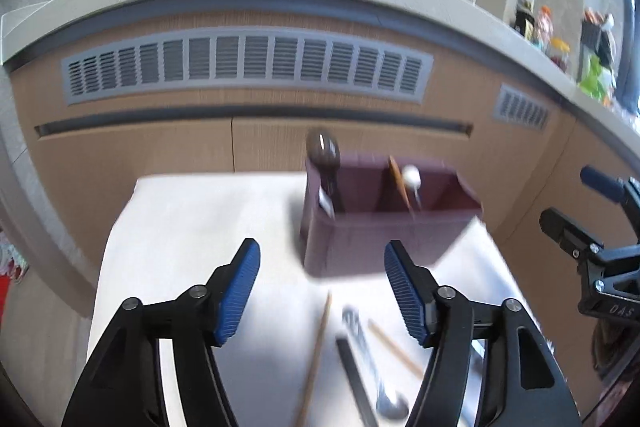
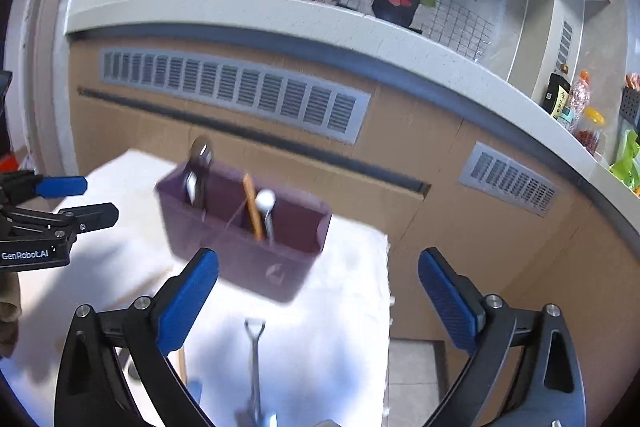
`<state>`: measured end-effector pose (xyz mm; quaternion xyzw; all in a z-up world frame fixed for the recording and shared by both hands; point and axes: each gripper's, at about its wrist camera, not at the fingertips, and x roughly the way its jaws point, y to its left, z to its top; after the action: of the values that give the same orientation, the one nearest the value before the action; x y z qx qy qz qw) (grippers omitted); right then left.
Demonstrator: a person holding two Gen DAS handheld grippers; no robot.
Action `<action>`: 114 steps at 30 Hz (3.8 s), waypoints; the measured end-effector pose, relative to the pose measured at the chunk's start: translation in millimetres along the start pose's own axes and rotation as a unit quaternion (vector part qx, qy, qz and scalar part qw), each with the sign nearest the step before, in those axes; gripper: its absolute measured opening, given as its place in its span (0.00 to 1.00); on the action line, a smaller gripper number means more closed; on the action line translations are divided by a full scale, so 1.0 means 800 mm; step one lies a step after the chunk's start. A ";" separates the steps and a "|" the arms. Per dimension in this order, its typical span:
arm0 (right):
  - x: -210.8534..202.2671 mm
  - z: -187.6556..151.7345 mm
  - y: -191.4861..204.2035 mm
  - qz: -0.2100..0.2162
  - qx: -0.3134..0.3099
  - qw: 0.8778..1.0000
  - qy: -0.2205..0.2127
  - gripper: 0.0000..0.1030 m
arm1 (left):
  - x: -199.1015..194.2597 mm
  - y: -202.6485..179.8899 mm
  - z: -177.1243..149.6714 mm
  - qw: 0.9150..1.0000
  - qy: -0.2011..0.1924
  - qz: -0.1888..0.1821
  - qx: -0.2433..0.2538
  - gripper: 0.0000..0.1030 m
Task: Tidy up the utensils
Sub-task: 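Open both tools to release the spoons into the caddy, then grasp the blue plastic spoon handle with the right tool, then grasp the black-handled spoon with the left tool while the right tool holds the blue spoon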
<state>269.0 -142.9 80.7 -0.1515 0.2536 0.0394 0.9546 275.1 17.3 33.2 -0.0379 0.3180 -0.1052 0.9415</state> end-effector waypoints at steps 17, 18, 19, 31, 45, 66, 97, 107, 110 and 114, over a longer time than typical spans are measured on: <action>0.024 -0.140 0.068 0.175 0.040 0.968 0.174 0.51 | -0.041 0.015 -0.122 0.996 0.081 0.031 -0.019 0.72; 0.026 -0.142 0.071 0.177 0.040 0.967 0.179 0.48 | -0.039 0.020 -0.123 0.996 0.083 0.031 -0.026 0.72; 0.028 -0.143 0.072 0.176 0.038 0.967 0.182 0.44 | -0.038 0.025 -0.125 0.995 0.085 0.032 -0.033 0.72; 0.041 -0.150 0.088 0.162 0.022 0.965 0.205 0.11 | -0.023 0.060 -0.136 0.991 0.107 0.033 -0.069 0.72; -0.008 -0.144 0.018 0.151 0.098 0.972 0.151 0.11 | -0.020 0.024 -0.134 0.991 0.121 0.002 -0.048 0.72; 0.000 -0.171 0.009 0.184 0.122 0.964 0.147 0.11 | 0.098 -0.048 -0.094 0.959 0.276 -0.014 0.066 0.39; -0.001 -0.181 -0.005 0.199 0.143 0.958 0.146 0.11 | 0.094 -0.084 -0.068 0.958 0.252 -0.014 0.136 0.12; -0.010 -0.167 -0.002 0.194 0.145 0.959 0.149 0.11 | -0.016 -0.043 -0.090 0.985 0.153 -0.072 0.041 0.12; -0.020 -0.163 -0.001 0.186 0.143 0.961 0.145 0.11 | -0.037 -0.021 -0.094 0.987 0.134 -0.094 -0.002 0.12; -0.041 -0.156 0.001 0.179 0.134 0.966 0.132 0.11 | -0.059 -0.029 -0.099 0.991 0.096 -0.090 -0.009 0.12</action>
<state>181.8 -180.9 -5.9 0.0220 0.4031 0.1550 0.9017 186.2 4.5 1.5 -0.0645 0.4033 -0.1902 0.8928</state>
